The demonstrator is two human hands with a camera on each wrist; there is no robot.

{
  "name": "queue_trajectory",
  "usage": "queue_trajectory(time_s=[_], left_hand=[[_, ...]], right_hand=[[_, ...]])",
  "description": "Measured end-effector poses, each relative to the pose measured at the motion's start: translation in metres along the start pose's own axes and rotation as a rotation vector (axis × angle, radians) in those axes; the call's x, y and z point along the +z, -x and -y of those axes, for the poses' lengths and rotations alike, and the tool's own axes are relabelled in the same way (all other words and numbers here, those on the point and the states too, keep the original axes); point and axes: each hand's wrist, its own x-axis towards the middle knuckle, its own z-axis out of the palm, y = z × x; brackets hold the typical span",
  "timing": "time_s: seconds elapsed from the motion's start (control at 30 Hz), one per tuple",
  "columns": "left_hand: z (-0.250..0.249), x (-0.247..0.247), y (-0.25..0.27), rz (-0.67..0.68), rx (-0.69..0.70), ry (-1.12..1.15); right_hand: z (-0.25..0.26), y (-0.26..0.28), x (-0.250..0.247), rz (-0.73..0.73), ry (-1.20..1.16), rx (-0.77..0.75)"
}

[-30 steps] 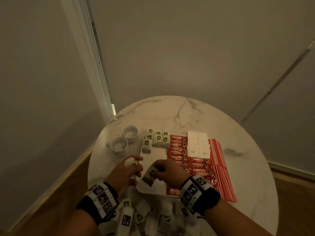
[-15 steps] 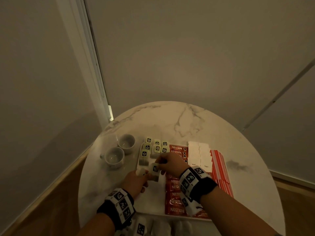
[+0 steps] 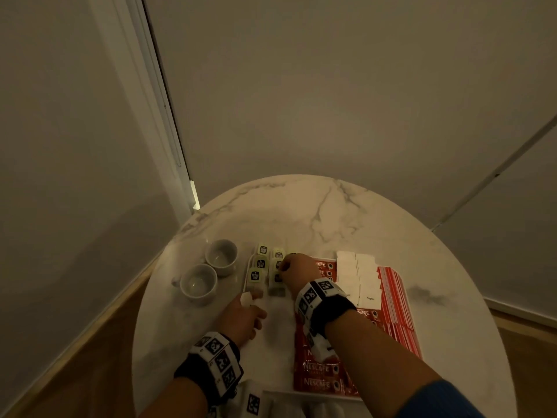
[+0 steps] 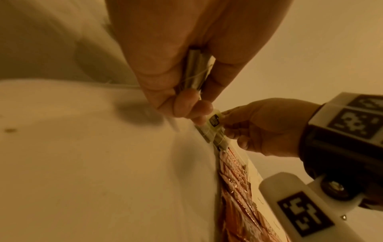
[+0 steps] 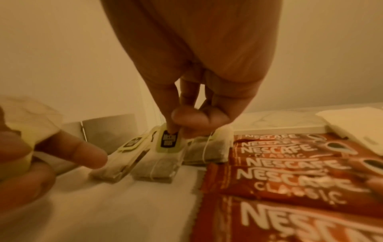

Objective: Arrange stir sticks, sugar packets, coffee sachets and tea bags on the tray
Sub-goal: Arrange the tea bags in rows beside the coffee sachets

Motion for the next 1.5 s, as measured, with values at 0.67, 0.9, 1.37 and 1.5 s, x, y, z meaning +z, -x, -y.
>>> queue_trajectory(time_s=[0.67, 0.9, 1.37, 1.5], left_hand=[[0.001, -0.003, -0.002, -0.018, 0.032, 0.019], [0.007, 0.002, -0.003, -0.005, 0.047, -0.077], [0.017, 0.001, -0.019, 0.001, 0.075, -0.095], [0.018, 0.001, -0.020, 0.010, 0.087, -0.094]], right_hand=[[-0.021, 0.027, -0.009, -0.156, -0.196, 0.004], [-0.015, 0.039, 0.023, 0.037, 0.125, -0.020], [-0.001, 0.027, 0.024, 0.104, 0.219, 0.060], [-0.001, 0.027, 0.024, 0.100, 0.234, 0.038]])
